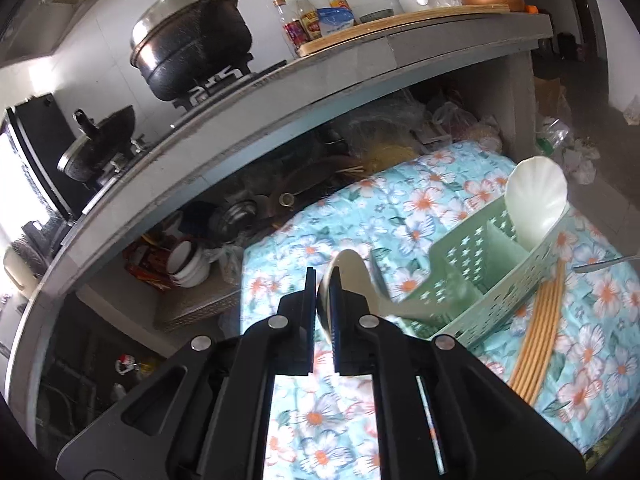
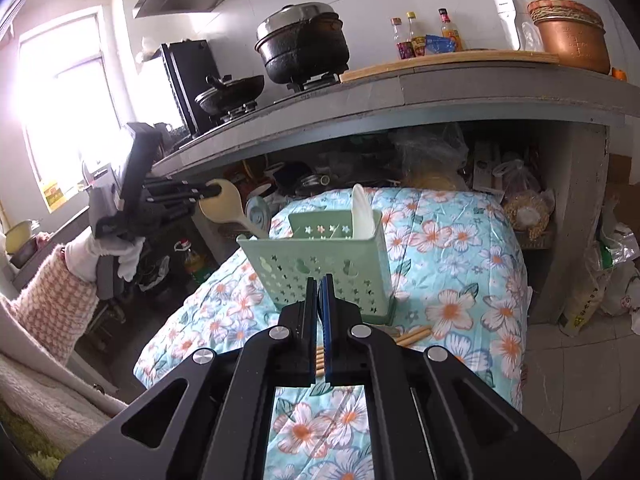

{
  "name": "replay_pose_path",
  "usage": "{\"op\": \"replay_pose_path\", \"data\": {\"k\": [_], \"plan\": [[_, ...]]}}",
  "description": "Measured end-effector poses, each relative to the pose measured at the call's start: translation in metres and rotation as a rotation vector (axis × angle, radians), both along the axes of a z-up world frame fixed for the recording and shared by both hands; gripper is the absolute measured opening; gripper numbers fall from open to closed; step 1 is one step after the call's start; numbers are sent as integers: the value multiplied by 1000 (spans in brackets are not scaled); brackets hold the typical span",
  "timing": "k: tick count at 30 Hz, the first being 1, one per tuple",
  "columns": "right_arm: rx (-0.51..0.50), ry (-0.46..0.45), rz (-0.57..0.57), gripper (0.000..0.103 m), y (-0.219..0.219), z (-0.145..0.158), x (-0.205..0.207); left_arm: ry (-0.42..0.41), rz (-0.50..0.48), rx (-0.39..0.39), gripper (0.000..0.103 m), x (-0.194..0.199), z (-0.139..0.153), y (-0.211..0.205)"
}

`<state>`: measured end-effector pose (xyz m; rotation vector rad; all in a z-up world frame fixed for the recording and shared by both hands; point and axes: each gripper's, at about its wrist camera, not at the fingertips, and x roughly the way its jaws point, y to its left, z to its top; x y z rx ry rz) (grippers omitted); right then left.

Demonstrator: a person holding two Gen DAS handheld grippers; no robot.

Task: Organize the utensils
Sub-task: 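Lower the white spoon into the holder with the left gripper while the right drops the metal spoon in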

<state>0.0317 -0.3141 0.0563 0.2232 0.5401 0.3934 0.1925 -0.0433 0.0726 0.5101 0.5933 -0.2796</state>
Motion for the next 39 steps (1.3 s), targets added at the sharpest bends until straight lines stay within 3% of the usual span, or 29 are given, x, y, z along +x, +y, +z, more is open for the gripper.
{"op": "replay_pose_path", "data": {"k": [6, 8, 11, 17, 22, 27, 32, 39], "plan": [[-4, -42, -6, 3, 4, 19, 5, 51, -75, -187, 13, 6, -4, 0], [-9, -59, -7, 3, 6, 27, 7, 49, -99, -270, 28, 5, -2, 6], [-12, -82, -8, 3, 10, 41, 9, 35, -114, -393, 43, 3, 1, 18], [6, -149, 2, 3, 12, 79, 18, 27, -97, -560, 47, -1, -1, 46], [52, -214, 36, 3, 13, 114, 31, 24, -81, -619, 51, -5, -12, 65], [148, -199, 97, 3, 15, 124, 57, 36, -66, -638, 52, -14, -28, 79], [173, -136, 104, 3, 19, 107, 85, 69, -49, -639, 52, -21, -45, 84], [179, 35, 63, 4, 20, 49, 123, 136, -73, -619, 53, -27, -66, 78]]}}
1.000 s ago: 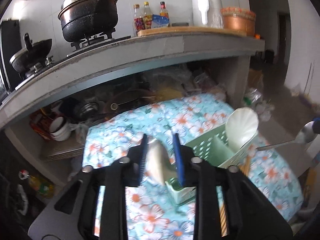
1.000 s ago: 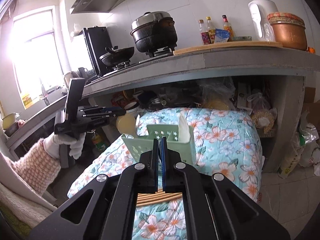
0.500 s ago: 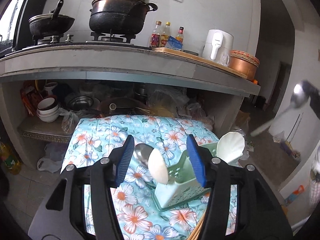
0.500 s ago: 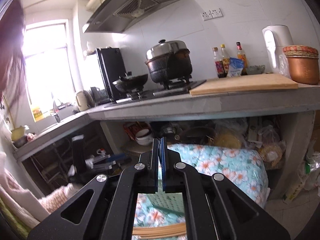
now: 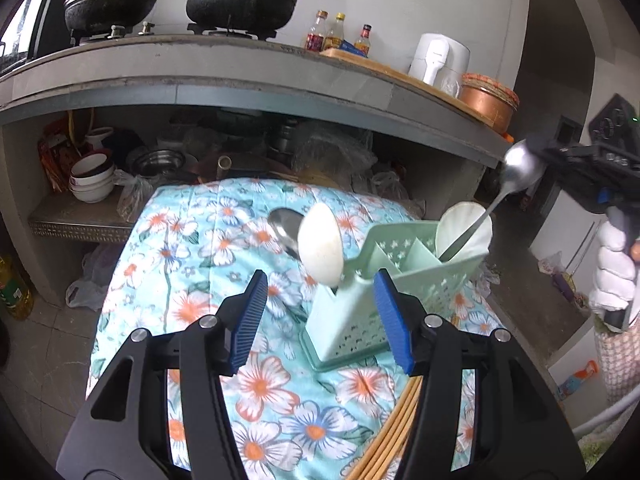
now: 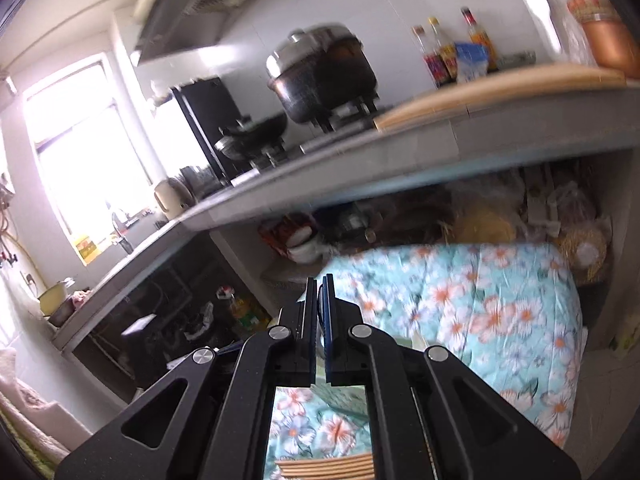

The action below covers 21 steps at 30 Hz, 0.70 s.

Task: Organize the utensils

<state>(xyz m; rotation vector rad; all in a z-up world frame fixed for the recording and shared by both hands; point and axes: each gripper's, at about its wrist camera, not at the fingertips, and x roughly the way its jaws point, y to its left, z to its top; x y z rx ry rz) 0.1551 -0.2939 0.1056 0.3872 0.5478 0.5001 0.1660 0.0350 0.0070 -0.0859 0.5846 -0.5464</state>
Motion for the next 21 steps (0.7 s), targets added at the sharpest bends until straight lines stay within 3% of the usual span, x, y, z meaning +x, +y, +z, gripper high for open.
{"op": "replay_pose_path", "data": {"k": [2, 6, 8, 9, 10, 12, 15, 16, 21], "plan": [[-19, 20, -16, 4, 2, -11, 2, 11, -19, 13, 59, -4, -5, -5], [-19, -3, -41, 6, -2, -11, -9, 21, -52, 37, 59, -11, -14, -16], [-2, -18, -57, 20, -8, -10, -18, 28, -67, 42, 60, -14, -18, -21], [3, -25, -68, 35, -11, -8, -22, 33, -78, 43, 60, -16, -20, -25], [5, -34, -82, 41, -15, -8, -29, 38, -88, 45, 61, -17, -22, -28], [-9, -40, -114, 46, -20, -13, -43, 43, -107, 56, 62, -21, -26, -35], [-35, -13, -156, 62, -24, -28, -59, 44, -143, 71, 65, -27, -32, -46], [-51, 13, -179, 69, -24, -38, -65, 48, -155, 76, 66, -29, -35, -50], [-140, 179, -255, 80, -15, -92, -82, 119, -215, 107, 67, -28, -55, -72]]}}
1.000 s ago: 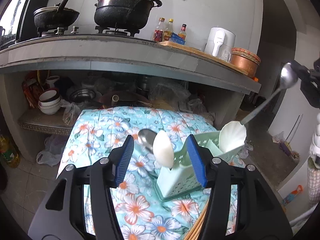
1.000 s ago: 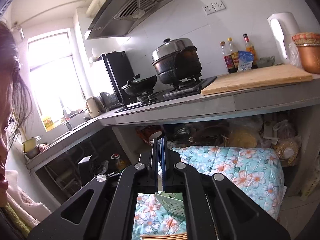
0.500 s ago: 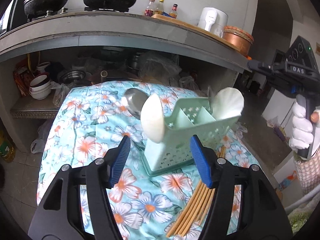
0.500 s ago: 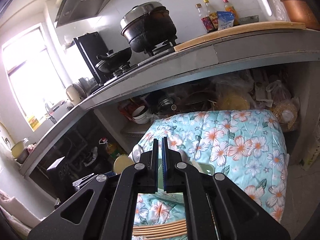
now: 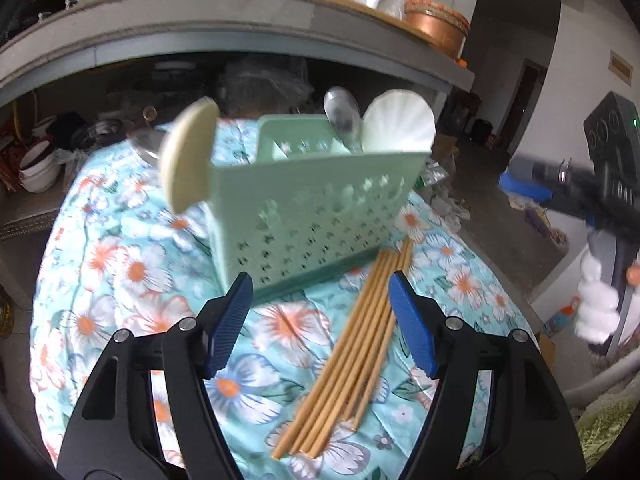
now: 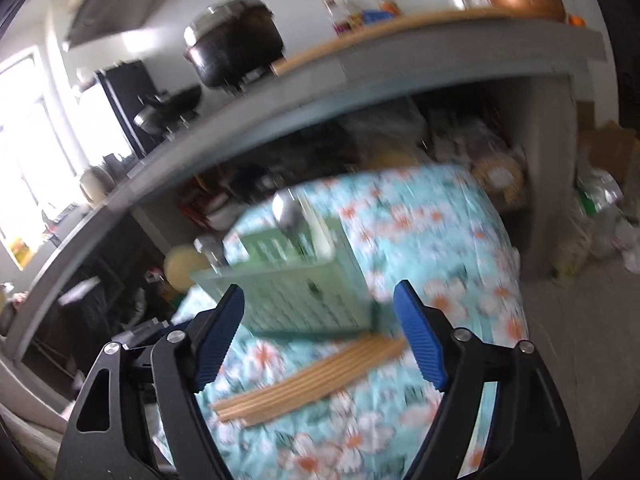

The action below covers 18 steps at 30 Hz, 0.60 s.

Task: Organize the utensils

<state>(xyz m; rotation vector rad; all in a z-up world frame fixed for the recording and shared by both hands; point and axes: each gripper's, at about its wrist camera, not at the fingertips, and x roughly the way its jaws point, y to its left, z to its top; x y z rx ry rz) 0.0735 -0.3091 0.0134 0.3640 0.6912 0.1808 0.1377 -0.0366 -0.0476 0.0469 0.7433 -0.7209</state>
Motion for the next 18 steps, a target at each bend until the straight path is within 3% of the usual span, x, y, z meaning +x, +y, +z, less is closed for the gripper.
{"op": "replay_pose_path", "data": {"k": [3, 7, 13, 18], "plan": [[-20, 86, -26, 83, 5, -32, -9, 29, -10, 37, 67, 4, -9, -12], [-50, 127, -34, 86, 9, -53, -17, 47, 13, 71, 67, 7, -15, -25], [-111, 74, -71, 96, 6, -47, -19, 67, 56, 110, 67, 7, -20, -39], [-94, 59, -65, 97, 0, -48, -18, 69, 87, 144, 67, 4, -20, -44]]}}
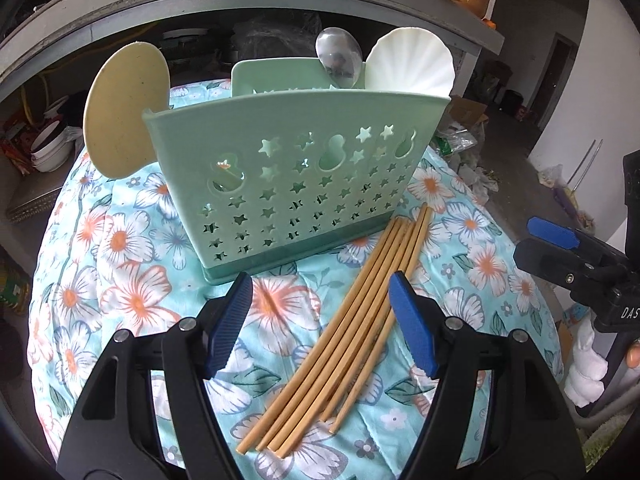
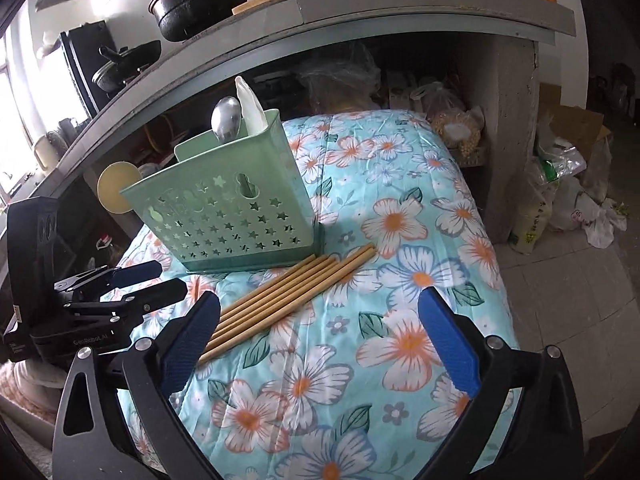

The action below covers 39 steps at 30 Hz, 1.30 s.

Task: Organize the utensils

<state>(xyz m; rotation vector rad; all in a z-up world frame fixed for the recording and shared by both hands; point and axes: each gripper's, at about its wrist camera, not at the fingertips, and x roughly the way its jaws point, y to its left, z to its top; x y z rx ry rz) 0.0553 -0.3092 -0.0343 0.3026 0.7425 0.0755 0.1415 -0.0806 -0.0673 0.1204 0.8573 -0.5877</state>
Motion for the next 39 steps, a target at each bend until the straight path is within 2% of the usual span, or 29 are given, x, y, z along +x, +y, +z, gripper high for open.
{"op": "replay_pose_path", "data": {"k": [6, 15, 23, 39], "plan": [[43, -5, 34, 97, -5, -5, 0, 3, 35, 34, 67, -3, 2, -12], [42, -25, 84, 97, -8, -3, 1, -5, 73, 60, 67, -5, 9, -26], [23, -53, 105, 97, -8, 6, -3, -18, 105, 48, 67, -8, 15, -24], [-23, -85, 71, 97, 14, 22, -16, -55, 80, -2, 67, -15, 30, 2]]}}
